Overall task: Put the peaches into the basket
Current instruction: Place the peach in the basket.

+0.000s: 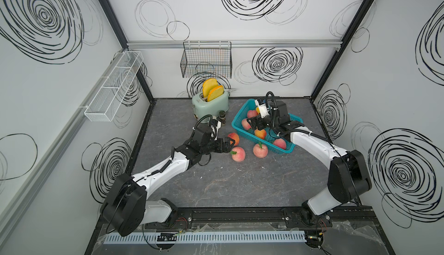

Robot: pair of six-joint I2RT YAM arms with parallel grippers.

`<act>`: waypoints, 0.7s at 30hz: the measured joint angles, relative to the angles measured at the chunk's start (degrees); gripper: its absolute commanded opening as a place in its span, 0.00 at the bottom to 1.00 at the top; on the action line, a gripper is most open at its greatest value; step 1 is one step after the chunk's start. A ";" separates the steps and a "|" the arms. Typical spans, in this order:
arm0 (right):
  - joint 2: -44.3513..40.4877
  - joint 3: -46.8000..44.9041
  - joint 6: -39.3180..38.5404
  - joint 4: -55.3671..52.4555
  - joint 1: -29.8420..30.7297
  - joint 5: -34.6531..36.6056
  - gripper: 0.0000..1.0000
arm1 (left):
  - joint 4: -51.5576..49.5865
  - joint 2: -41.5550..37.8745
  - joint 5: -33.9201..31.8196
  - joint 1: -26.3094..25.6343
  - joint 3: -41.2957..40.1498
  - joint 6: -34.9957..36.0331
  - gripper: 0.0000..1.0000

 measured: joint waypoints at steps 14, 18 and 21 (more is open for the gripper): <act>-14.73 -20.24 3.52 2.47 2.49 -2.89 0.89 | 0.68 1.97 -1.44 -2.49 -1.16 -0.02 0.98; -15.72 -25.00 5.29 3.76 3.39 -4.72 0.89 | 1.60 3.69 -1.70 -3.28 -1.16 -0.07 0.98; -16.33 -27.17 6.14 5.31 4.42 -5.66 0.89 | 2.27 4.94 -1.90 -3.98 -1.16 -0.26 0.98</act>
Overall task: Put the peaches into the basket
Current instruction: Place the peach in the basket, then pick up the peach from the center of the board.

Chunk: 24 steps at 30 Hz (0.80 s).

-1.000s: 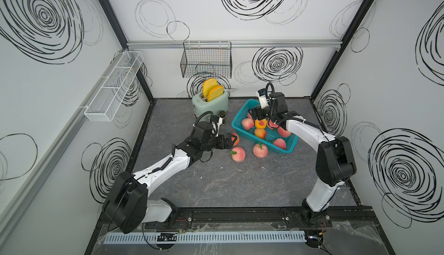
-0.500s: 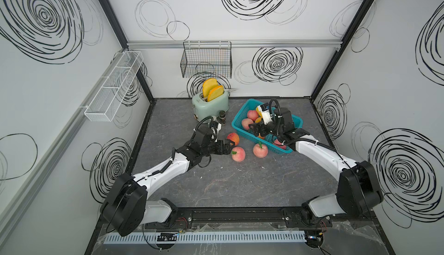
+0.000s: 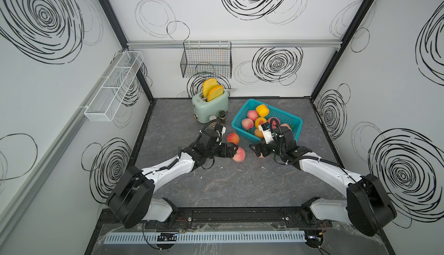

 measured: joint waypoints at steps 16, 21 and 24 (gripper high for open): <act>-5.03 -7.21 3.39 2.51 3.37 -1.81 0.89 | 2.58 5.92 -1.29 -1.99 0.04 -0.94 0.98; -3.32 -7.21 3.52 4.33 4.85 -1.90 0.89 | 2.56 4.83 -1.88 -1.81 -0.26 -0.94 0.98; -1.25 -7.21 3.85 5.64 5.60 -1.90 0.89 | 2.49 3.28 -2.12 -1.57 -0.96 -0.92 0.98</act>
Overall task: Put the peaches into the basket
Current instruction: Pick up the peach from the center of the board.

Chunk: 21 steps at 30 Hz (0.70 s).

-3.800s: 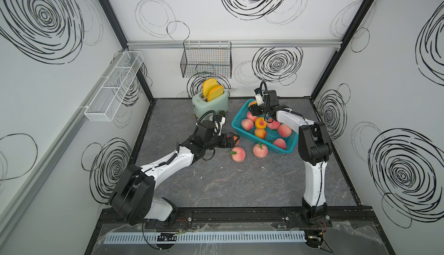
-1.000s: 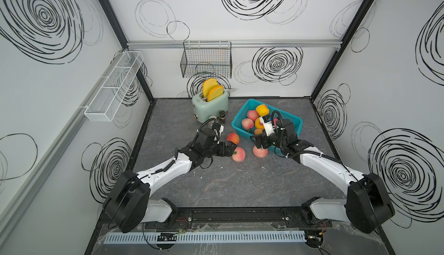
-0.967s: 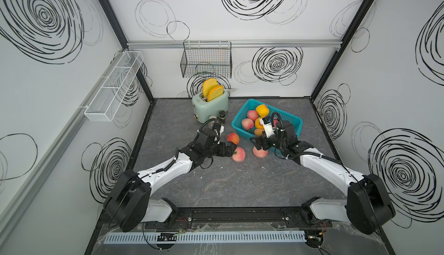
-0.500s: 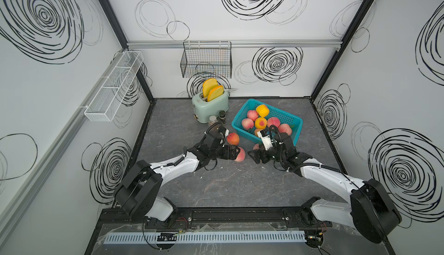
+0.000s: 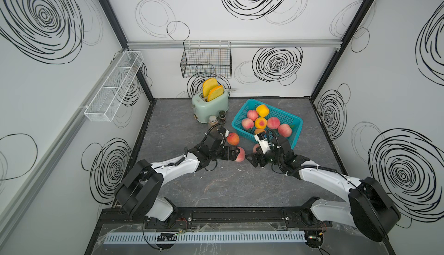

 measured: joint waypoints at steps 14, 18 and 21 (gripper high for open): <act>10.56 3.15 0.79 5.18 2.47 -0.39 0.89 | -1.77 -6.73 0.07 4.31 -4.13 0.28 0.98; 13.66 4.79 0.85 6.56 2.99 -0.59 0.89 | -2.08 -7.85 0.33 5.44 -4.96 0.37 0.98; 16.15 6.16 0.85 7.32 3.13 -0.85 0.89 | -2.32 -8.39 0.68 6.16 -5.25 0.61 0.98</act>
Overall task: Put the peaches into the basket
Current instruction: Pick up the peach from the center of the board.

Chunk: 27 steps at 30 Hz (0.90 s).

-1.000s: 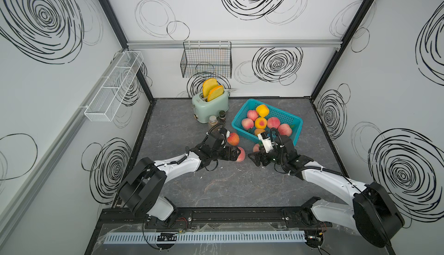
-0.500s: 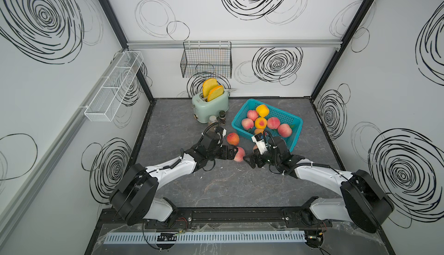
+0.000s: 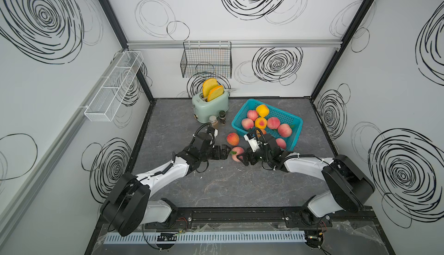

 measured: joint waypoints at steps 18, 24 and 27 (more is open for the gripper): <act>8.07 4.13 -0.09 1.66 1.01 -0.72 0.84 | -0.42 -0.48 2.05 2.19 -0.76 0.57 0.98; 8.83 5.03 -0.22 1.68 1.01 -0.68 0.75 | -0.39 -0.57 2.23 2.56 -0.76 0.57 0.98; 8.98 5.09 -0.24 1.66 1.07 -0.70 0.72 | -0.42 -0.76 2.25 2.60 -0.76 0.57 0.98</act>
